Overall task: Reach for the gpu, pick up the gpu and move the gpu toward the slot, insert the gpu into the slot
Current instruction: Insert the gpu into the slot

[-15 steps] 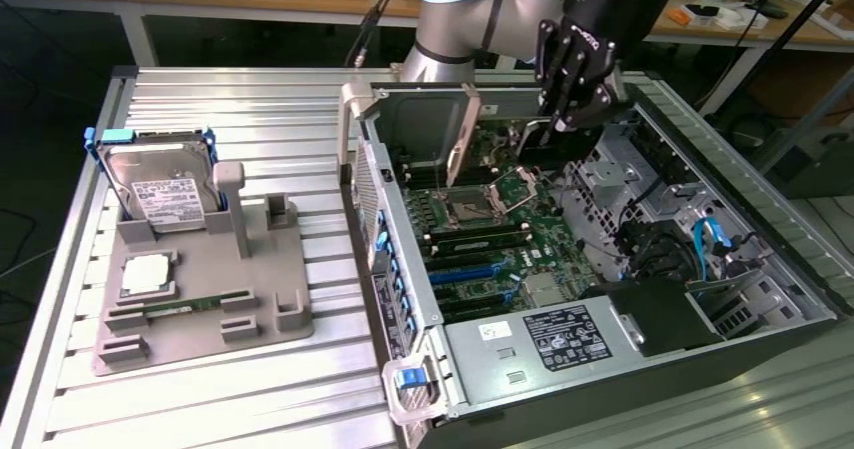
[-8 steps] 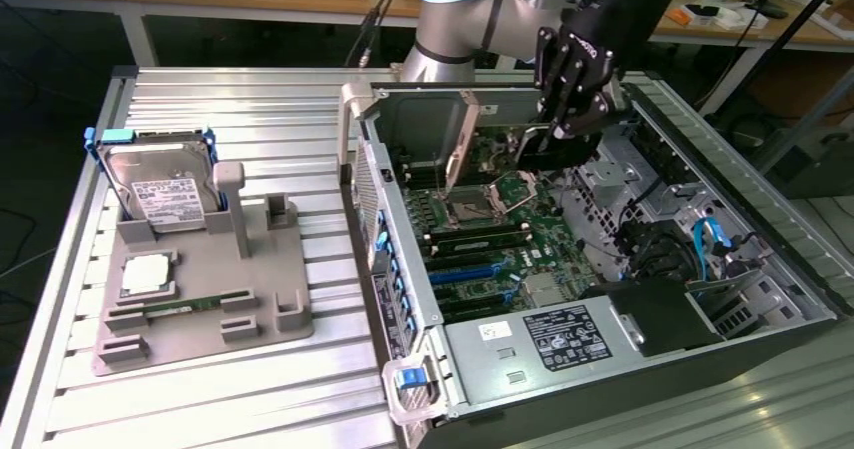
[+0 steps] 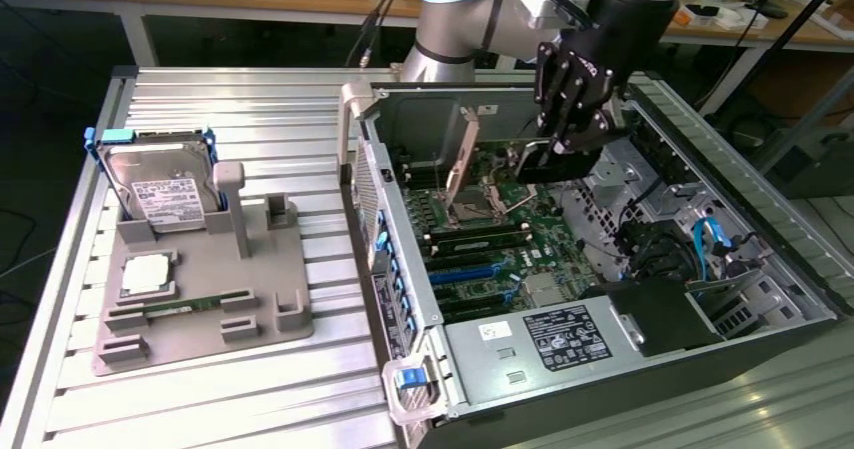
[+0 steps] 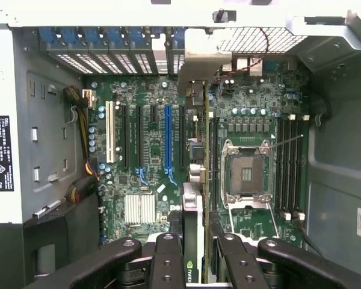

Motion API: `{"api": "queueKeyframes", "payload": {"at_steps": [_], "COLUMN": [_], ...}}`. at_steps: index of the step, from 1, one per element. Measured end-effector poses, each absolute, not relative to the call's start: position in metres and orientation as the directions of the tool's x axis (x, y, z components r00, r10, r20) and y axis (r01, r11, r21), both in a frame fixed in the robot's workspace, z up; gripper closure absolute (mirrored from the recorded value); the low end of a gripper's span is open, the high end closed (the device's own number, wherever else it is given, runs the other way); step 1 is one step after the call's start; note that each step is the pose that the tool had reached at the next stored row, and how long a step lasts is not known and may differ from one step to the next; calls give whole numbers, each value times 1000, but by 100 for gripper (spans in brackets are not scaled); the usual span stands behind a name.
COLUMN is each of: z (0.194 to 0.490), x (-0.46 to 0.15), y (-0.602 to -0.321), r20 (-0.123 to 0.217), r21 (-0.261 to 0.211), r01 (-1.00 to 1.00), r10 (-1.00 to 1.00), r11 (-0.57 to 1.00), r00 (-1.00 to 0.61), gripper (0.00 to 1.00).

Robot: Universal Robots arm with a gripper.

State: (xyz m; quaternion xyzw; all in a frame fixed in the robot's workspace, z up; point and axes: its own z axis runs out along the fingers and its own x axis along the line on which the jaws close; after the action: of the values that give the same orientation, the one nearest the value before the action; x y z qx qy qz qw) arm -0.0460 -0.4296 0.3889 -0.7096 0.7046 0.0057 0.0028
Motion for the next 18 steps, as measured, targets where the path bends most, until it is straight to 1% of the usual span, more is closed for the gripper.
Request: {"api": "queueKeyframes", "payload": {"at_steps": [18], "z": [361], "x": [-49], "y": [-438], "r20": [-12], "r21": [4], "r01": [-1000], "r10": [-1000], "r11": [-7], "r00": [7], "gripper": [73]}}
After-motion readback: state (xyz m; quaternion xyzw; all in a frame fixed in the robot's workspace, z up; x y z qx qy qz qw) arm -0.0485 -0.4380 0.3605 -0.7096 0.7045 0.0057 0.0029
